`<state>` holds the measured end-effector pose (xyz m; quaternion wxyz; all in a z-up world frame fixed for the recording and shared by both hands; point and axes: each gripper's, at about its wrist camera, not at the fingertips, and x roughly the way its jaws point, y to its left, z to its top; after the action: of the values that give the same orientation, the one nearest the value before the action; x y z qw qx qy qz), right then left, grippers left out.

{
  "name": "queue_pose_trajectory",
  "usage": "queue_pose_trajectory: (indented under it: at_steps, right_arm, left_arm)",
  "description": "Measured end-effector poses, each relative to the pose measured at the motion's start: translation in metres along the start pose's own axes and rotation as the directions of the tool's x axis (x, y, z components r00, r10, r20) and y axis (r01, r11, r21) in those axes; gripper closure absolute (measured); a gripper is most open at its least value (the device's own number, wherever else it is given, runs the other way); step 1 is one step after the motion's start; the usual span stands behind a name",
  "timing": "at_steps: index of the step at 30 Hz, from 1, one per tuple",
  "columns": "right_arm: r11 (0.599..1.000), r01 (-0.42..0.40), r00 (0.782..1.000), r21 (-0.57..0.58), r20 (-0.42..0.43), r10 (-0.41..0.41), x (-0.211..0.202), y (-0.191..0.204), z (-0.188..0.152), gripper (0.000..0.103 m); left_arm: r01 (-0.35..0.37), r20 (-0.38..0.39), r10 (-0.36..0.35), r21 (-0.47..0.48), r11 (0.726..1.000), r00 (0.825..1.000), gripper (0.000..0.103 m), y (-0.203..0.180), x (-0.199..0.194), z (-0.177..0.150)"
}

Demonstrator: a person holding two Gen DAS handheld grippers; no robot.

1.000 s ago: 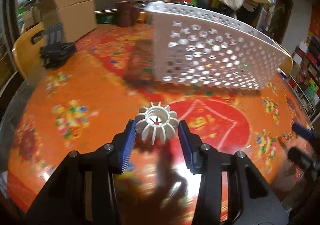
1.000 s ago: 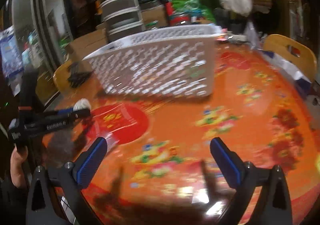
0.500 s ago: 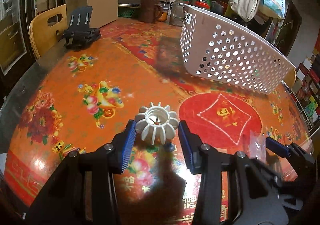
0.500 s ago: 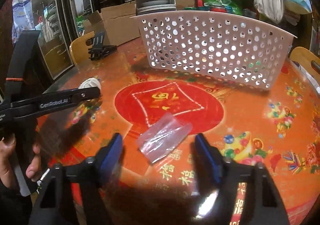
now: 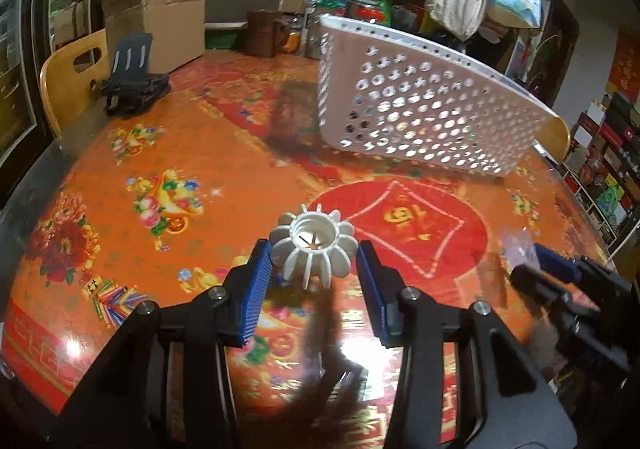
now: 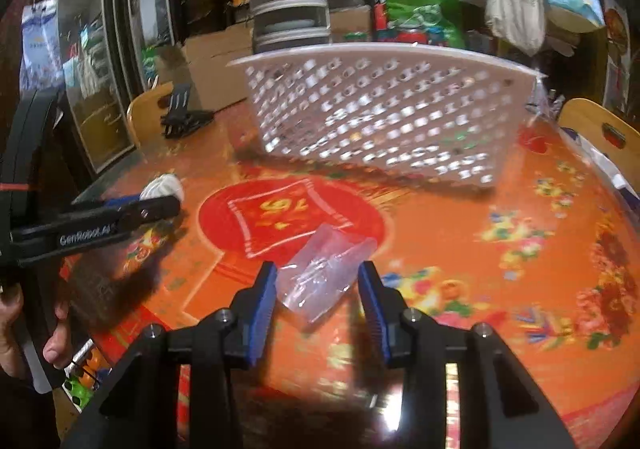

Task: Organize soft objects
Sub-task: 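Carry the ribbed piece with the left tool while the right tool carries the plastic bag to the basket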

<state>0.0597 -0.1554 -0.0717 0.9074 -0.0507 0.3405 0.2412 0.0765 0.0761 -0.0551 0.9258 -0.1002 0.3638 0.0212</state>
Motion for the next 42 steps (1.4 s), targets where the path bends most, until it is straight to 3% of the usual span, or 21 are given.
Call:
queue_pose_trajectory:
  at_steps: [12, 26, 36, 42]
  right_arm:
    - [0.999, 0.038, 0.998, 0.02, 0.042, -0.039, -0.019, -0.031, 0.007, 0.064]
    - [0.996, 0.088, 0.987, -0.022, 0.14, -0.084, -0.08, -0.056, 0.038, 0.065]
    - [0.996, 0.074, 0.983, -0.047, 0.173, -0.065, -0.102, -0.067, 0.105, 0.065]
    - [0.996, 0.066, 0.985, -0.054, 0.16, -0.056, -0.098, -0.075, 0.155, 0.065]
  left_arm:
    - [0.046, 0.034, -0.048, 0.057, 0.997, 0.998, 0.062, -0.036, -0.019, 0.004]
    - [0.075, 0.08, -0.085, 0.119, 0.99, 0.993, 0.062, -0.067, -0.051, 0.038]
    - [0.067, 0.138, -0.085, 0.127, 0.99, 0.987, 0.062, -0.078, -0.078, 0.112]
    - [0.103, 0.115, -0.118, 0.126, 0.987, 0.986, 0.062, -0.087, -0.078, 0.172]
